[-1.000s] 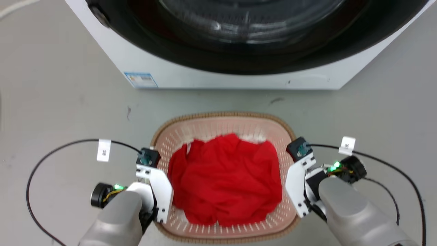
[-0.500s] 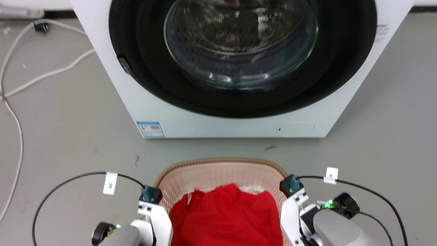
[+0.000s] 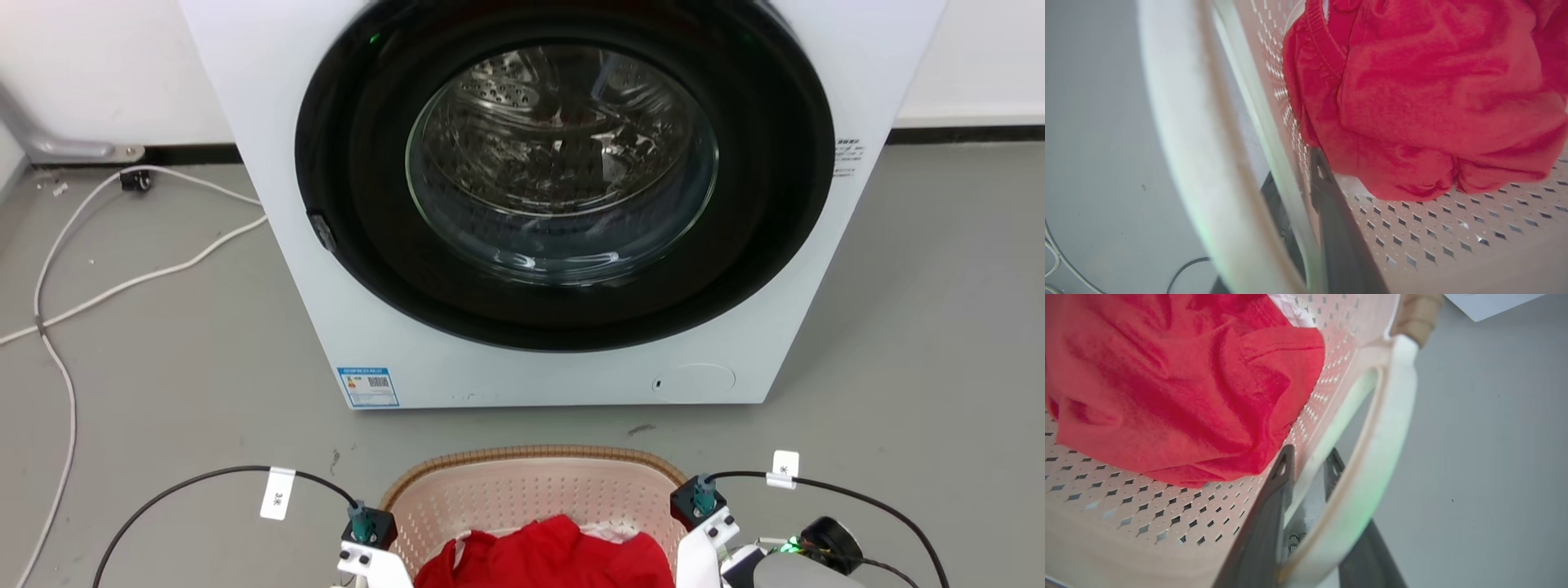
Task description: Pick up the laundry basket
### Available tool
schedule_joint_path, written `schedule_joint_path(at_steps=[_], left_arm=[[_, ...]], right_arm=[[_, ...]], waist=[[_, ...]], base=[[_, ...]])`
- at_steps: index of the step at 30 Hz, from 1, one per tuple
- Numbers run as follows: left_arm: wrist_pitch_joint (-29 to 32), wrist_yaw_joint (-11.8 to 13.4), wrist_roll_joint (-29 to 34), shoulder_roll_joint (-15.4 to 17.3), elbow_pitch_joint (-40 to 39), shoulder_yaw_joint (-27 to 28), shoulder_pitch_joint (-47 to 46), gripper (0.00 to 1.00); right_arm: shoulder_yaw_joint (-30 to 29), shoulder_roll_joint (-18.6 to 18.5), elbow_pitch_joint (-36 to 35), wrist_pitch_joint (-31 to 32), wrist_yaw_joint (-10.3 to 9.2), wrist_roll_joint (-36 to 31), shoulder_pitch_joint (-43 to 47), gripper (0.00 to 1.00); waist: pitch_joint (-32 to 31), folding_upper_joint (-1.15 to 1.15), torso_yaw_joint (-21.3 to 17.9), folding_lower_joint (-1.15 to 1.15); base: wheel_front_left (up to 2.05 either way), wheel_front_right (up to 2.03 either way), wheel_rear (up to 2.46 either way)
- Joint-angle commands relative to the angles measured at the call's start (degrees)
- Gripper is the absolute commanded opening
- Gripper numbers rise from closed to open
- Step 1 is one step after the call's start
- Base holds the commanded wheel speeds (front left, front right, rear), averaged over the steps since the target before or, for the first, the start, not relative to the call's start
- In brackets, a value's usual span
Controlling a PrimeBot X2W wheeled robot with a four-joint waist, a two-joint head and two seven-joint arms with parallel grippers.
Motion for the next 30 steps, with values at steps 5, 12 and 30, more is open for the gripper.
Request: schedule_joint_path(at_steps=[5, 12, 30], left_arm=[[-0.63, -0.66, -2.30, -0.93, -0.99, -2.91, 0.62, 0.00], [-1.23, -0.66, -4.17, -1.07, -0.40, -5.18, 0.35, 0.00], [-2.82, -0.67, -8.16, -1.60, 0.60, -9.45, -0.80, 0.00]], right_arm=[[3.16, 1.00, -1.59, 0.45, 0.79, 2.61, 1.39, 0.00], [4.41, 0.93, -1.58, 0.14, 0.79, 3.86, 1.68, 0.00], [5.12, 0.70, -1.14, -0.47, 0.79, 4.34, 1.55, 0.00]], waist=[[-2.08, 0.00, -0.34, 0.01], [-2.99, 0.00, -0.41, 0.01], [-3.07, 0.00, -0.77, 0.01]], base=[[0.00, 0.00, 0.00], [0.00, 0.00, 0.00], [0.00, 0.00, 0.00]])
